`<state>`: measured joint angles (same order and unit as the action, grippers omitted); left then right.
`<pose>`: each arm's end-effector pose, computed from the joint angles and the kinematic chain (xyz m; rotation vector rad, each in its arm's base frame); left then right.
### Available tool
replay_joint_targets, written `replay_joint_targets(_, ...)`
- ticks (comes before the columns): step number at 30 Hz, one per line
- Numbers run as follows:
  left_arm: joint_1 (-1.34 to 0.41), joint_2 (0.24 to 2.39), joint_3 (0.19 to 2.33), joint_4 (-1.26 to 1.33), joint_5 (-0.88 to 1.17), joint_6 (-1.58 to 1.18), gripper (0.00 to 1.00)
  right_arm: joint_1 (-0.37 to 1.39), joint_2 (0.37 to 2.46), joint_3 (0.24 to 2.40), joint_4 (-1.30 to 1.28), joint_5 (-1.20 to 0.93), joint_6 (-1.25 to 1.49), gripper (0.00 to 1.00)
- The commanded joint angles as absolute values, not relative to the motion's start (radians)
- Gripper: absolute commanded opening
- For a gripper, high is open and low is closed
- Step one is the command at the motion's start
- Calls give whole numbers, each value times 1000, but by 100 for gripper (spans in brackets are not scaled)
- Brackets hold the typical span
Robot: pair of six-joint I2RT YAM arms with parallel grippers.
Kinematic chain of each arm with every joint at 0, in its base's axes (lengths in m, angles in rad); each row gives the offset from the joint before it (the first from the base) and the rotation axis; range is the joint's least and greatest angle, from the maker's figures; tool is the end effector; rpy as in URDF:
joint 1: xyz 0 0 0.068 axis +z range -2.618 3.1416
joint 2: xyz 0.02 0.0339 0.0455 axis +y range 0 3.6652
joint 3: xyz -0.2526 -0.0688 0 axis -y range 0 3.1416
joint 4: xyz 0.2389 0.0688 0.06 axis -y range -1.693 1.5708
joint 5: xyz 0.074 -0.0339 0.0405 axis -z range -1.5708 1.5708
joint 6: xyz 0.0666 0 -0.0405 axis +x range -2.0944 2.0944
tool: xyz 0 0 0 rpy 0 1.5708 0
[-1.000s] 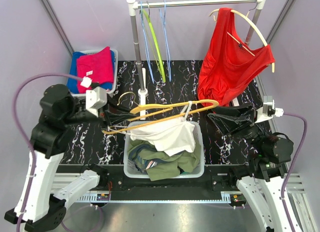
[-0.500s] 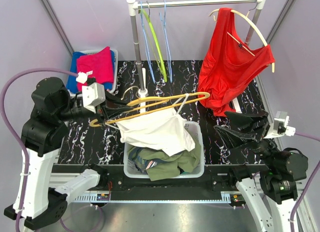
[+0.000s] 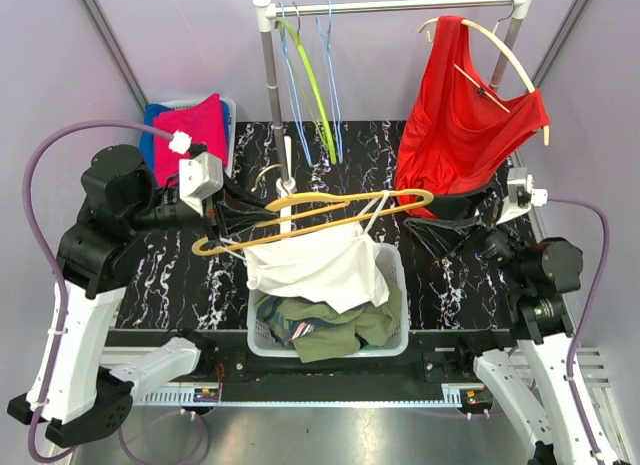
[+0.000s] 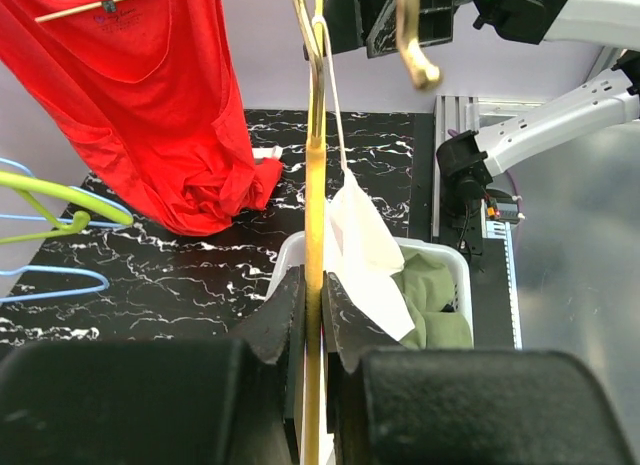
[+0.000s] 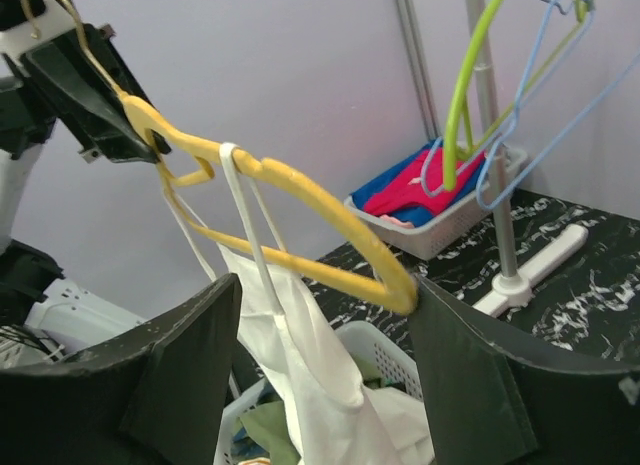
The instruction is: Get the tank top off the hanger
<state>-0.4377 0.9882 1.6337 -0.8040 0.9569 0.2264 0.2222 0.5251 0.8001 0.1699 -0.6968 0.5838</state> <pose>0.1098 -0.1115 0.4983 1.1969 1.2886 -0.9742 0.1154 0.0699 0.4166 -0.4386 1.2342 1.0847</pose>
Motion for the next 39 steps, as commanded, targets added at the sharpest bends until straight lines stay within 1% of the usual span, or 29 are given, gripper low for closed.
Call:
replay_joint_targets(1,-442,1006,1641,-703,939,192,8,229,590,856,359,-833,649,75)
replay_joint_targets(4,-442,1026,1654,-690,934,187,9,229,624,862,393,-874,666,75)
replay_joint_targets(9,-442,1057,1670,-687,916,199,8,230,670,897,374,-920,638,80)
replay_joint_targets(12,-440,1078,1690,-687,904,207,8,232,693,929,362,-948,624,80)
replay_joint_targets(13,-442,1084,1697,-687,890,209,8,230,699,942,350,-954,611,80)
replay_joint_targets(15,-442,1101,1721,-689,879,213,7,230,696,991,208,-937,512,81)
replay_joint_targets(16,-440,1104,1729,-687,874,212,7,230,677,1000,162,-919,477,82)
replay_joint_targets(17,-440,1109,1749,-689,874,210,6,230,663,1012,64,-867,439,85)
replay_joint_targets(19,-439,1109,1759,-689,876,206,6,230,631,1015,-50,-786,341,90)
replay_joint_targets(20,-439,1105,1764,-687,876,207,6,230,620,1008,-136,-682,318,92)
replay_joint_targets(23,-439,1092,1770,-692,873,213,6,230,560,967,-228,-523,275,99)
replay_joint_targets(28,-439,1078,1766,-707,867,229,6,232,427,939,-325,-385,272,100)
replay_joint_targets(30,-439,1077,1763,-707,871,229,6,232,408,949,-336,-411,275,100)
replay_joint_targets(33,-439,1078,1755,-701,877,219,6,232,437,963,-270,-621,361,96)
replay_joint_targets(34,-439,1077,1753,-696,882,216,6,230,472,960,-188,-717,392,94)
replay_joint_targets(37,-439,1081,1755,-684,894,193,6,230,558,953,-30,-811,498,93)
replay_joint_targets(39,-439,1077,1758,-683,896,184,6,230,597,950,59,-836,557,93)
